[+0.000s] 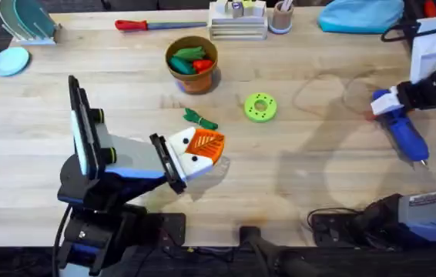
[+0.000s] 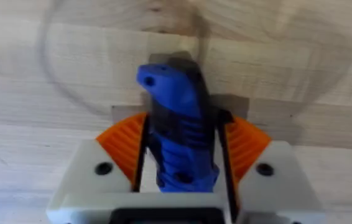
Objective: Pick up the gripper from the table and insert it into the empty holder that is missing its gripper. Then pick up a screw, insert it into the mounting hole, and use the screwdriver to tighten it. Finally, clean up the table by picking up the vegetable and placing it into the bucket.
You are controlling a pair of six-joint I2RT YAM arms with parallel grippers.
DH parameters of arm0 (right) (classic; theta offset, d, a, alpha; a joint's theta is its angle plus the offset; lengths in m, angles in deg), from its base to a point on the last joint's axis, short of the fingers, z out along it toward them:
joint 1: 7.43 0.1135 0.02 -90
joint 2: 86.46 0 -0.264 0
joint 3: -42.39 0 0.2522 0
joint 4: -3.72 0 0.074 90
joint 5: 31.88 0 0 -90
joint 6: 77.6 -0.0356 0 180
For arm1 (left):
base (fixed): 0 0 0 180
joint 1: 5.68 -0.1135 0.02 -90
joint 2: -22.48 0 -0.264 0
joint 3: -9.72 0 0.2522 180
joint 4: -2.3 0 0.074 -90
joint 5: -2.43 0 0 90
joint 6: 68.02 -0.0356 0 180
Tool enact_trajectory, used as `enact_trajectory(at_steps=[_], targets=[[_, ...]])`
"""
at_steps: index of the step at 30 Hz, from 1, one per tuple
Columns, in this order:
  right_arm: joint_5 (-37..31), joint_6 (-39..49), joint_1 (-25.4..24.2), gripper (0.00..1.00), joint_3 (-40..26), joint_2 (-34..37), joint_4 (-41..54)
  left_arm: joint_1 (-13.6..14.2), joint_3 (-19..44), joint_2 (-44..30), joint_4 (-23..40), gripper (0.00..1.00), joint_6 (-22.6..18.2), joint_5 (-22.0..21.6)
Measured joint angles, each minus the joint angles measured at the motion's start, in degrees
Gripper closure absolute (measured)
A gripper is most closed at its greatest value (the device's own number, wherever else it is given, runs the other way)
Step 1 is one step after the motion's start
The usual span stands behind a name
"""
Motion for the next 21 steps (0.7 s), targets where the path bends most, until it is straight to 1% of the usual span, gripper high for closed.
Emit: enact_trajectory(at_steps=[6, 10, 15, 16, 18, 19, 21], targets=[[-0.08, 0.06, 0.0, 0.53, 0.0, 0.0, -0.2, 0.0, 0.0, -0.01, 0.0, 0.986, 0.0, 0.0], [-0.75, 0.39, 0.0, 0.712, -0.01, 0.1, -1.05, 0.0, 0.0, 0.01, 0.0, 0.986, 0.0, 0.0], [-1.27, 0.47, 0.0, 0.823, -0.02, 0.17, -1.41, 0.0, 0.0, 0.01, 0.0, 0.986, 0.0, 0.02], [-1.4, 0.48, 0.0, 0.878, -0.02, 0.17, -1.55, 0.0, 0.0, -0.01, 0.0, 0.986, 0.0, 0.0], [-1.4, 0.4, 0.0, 0.956, -0.02, 0.16, -1.59, 0.0, 0.0, -0.01, 0.0, 0.986, 0.0, 0.0], [-1.4, 0.23, 0.0, 0.979, -0.02, 0.17, -1.59, 0.0, 0.0, 0.0, 0.0, 0.986, 0.0, 0.0], [-1.38, 0.13, 0.0, 0.979, -0.02, 0.17, -1.47, 0.0, 0.0, -0.01, 0.0, 0.986, 0.0, 0.0]])
